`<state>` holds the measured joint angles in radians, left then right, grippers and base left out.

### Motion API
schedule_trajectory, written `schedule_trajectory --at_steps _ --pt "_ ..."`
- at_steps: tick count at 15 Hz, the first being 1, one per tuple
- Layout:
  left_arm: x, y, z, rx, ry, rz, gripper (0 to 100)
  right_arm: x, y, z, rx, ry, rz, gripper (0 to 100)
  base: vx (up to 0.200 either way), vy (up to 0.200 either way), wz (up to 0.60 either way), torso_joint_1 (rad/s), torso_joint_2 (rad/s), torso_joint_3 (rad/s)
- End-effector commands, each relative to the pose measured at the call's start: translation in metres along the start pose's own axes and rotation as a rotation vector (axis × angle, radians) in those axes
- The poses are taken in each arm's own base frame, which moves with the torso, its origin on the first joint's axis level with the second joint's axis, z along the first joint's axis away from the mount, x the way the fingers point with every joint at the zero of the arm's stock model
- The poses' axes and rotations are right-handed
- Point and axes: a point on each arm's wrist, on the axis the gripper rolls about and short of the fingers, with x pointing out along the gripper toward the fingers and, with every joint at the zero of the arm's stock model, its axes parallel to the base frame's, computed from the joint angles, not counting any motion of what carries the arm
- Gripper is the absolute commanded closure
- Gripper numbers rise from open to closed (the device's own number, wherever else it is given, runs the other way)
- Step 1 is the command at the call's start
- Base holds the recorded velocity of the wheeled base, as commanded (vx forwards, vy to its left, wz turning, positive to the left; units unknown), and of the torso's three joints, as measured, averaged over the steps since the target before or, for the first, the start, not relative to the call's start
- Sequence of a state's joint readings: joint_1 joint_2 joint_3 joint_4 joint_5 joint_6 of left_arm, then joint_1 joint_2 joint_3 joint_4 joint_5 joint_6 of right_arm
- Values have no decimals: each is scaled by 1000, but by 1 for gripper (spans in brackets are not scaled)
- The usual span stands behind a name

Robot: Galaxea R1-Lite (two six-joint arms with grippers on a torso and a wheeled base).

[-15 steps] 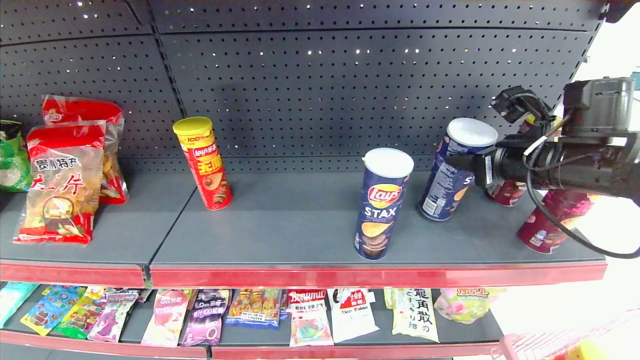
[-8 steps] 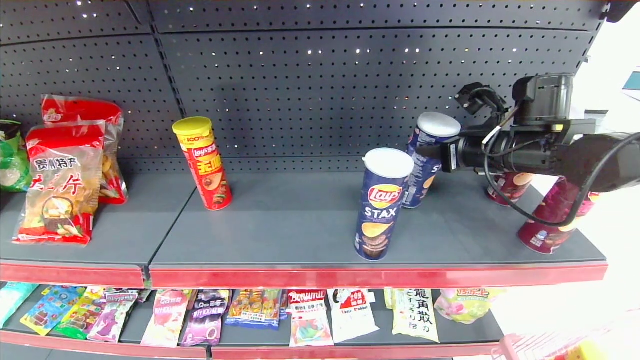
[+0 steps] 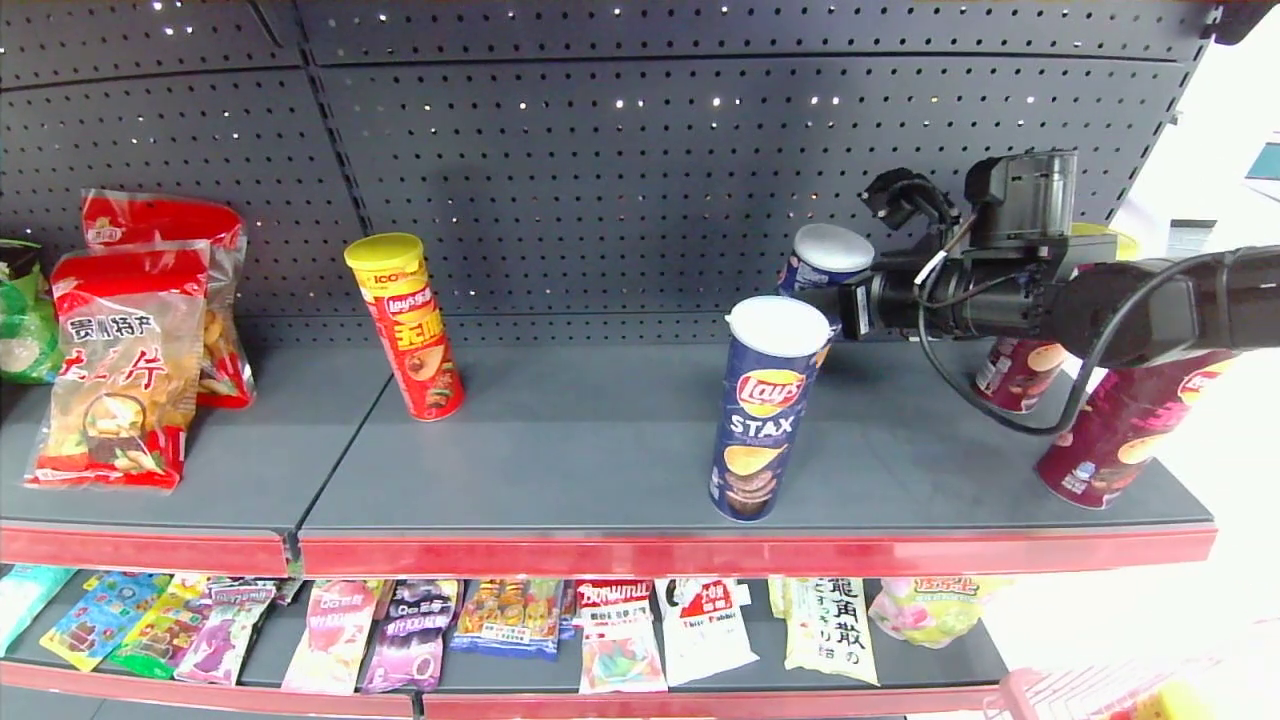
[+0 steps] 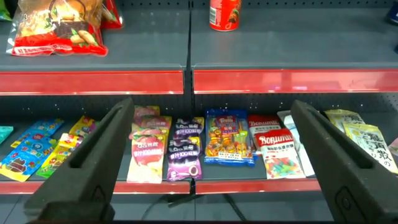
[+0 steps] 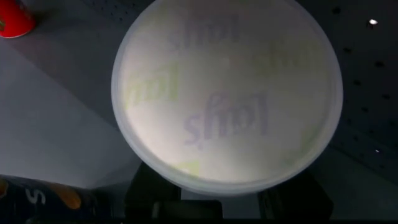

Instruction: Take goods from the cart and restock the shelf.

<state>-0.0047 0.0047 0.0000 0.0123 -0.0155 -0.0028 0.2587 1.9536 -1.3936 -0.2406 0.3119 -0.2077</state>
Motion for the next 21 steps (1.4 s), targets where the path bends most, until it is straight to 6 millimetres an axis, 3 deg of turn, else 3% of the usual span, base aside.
schedule_trajectory --at_steps 1,9,21 --pt "0 0 0 0 1 0 0 9 4 0 -6 -2 16 100 0 0 0 0 0 0" --pt "0 0 0 0 1 0 0 19 8 -1 -9 -4 46 100 0 0 0 0 0 0" --pt "0 0 0 0 1 0 0 15 11 -2 -35 17 46 100 0 0 0 0 0 0"
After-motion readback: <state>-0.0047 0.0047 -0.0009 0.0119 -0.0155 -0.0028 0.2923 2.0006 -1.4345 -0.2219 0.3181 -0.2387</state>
